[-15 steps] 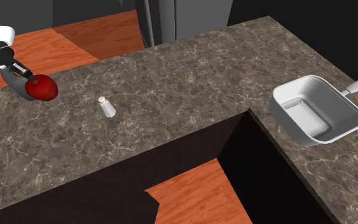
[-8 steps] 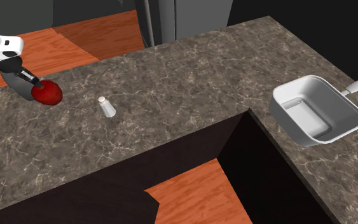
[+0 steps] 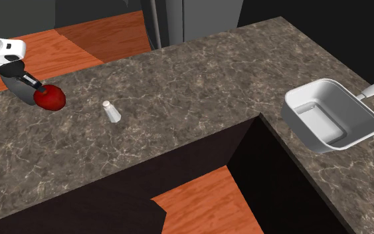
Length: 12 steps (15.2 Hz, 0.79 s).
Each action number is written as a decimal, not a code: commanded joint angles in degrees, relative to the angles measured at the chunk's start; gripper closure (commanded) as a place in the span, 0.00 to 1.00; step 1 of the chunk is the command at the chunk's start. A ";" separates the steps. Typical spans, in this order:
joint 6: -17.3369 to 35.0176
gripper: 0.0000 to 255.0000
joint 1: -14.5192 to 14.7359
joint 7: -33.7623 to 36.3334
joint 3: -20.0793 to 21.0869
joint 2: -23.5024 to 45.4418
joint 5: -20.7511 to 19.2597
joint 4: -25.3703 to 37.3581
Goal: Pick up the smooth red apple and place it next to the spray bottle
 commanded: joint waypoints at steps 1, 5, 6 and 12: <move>0.01 0.00 0.00 0.00 0.00 -0.01 0.00 0.01; 0.01 0.00 0.00 0.00 0.00 -0.01 0.00 0.00; 0.01 0.00 0.00 0.00 0.00 -0.01 0.00 0.00; -6.73 0.00 0.19 -0.66 0.22 -3.62 1.01 3.18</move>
